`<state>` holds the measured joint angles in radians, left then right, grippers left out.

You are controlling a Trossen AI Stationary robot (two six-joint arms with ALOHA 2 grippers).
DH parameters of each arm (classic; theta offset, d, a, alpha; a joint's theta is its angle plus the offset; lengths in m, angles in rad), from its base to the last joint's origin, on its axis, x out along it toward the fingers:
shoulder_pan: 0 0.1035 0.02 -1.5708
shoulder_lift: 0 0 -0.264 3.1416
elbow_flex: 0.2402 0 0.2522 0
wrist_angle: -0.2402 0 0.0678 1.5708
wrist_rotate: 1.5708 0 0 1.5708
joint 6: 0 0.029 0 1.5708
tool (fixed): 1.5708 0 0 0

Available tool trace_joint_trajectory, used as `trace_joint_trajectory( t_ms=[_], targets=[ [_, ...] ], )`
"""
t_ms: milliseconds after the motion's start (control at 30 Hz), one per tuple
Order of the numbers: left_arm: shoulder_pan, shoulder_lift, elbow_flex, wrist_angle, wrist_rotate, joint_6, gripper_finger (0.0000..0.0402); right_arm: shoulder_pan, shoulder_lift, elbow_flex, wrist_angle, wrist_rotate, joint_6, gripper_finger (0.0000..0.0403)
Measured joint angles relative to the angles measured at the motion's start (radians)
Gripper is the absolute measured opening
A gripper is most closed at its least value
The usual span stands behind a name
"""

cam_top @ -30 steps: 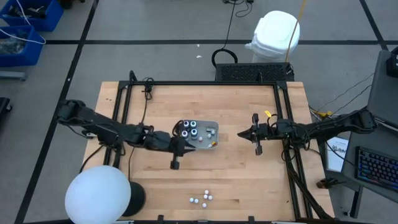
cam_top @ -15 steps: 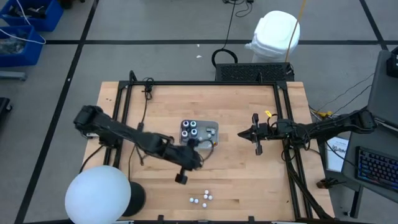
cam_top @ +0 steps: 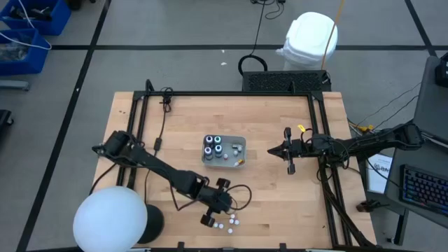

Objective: Pick & Place food coloring
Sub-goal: Put the small black food coloring bottle into the gray bin

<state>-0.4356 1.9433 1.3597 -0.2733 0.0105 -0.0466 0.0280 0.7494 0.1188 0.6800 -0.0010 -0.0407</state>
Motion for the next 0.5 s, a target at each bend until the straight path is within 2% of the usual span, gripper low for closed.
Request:
trace_joint_trajectory(
  t_ms=[233,333,500],
  targets=[
    [-0.055,0.122,0.157,-0.145,-0.007,-0.021,0.0041,0.000,0.000,0.000,0.012,0.003,-0.008,0.0002],
    [-0.076,0.124,0.209,-0.174,-0.062,-0.046,0.0065,0.000,0.000,0.000,0.005,0.003,0.000,0.0001],
    [-0.113,0.125,0.298,-0.270,-0.064,-0.087,0.0117,0.000,0.000,0.000,-0.016,0.003,0.002,0.0002]
  ],
)
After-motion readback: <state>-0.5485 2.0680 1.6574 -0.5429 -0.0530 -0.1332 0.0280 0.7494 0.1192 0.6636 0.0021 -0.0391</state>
